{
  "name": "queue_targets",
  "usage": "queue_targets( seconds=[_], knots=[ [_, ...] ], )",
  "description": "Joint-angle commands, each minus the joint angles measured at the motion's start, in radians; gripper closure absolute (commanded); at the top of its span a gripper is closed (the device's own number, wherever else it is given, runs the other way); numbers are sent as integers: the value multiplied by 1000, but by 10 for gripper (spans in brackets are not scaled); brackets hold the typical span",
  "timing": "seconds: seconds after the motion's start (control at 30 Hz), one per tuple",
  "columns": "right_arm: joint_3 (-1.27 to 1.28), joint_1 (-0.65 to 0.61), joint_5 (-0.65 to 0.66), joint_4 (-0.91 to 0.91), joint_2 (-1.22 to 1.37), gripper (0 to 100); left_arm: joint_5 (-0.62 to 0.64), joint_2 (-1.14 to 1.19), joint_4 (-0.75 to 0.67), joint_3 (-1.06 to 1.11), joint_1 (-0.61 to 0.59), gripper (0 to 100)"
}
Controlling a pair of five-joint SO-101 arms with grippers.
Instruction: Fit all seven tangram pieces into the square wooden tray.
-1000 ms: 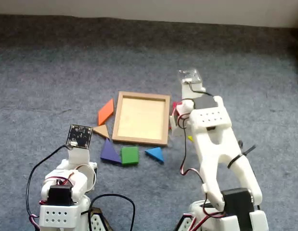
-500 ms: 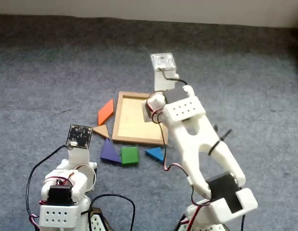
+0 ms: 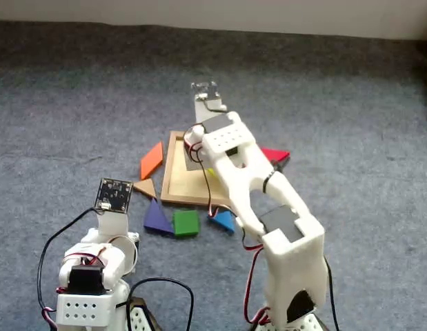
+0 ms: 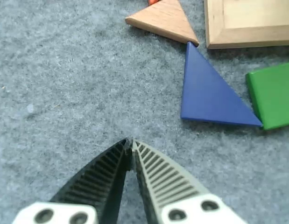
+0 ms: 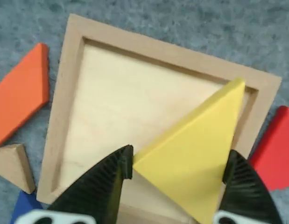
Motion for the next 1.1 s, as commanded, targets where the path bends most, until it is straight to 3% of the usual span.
queue_targets(
  seconds=[0.0,0.27,0.4,1.07],
  knots=[
    [-56,-10,-69,-18,-16,731,8,-30,3,19,-12,994],
    [-50,-15,-86,-18,-13,731,8,-30,3,19,-12,994],
    [-48,-10,-155,-18,-13,731,8,-30,3,19,-12,994],
    [-48,4,-87,-18,-12,728,8,-30,3,19,-12,994]
  ],
)
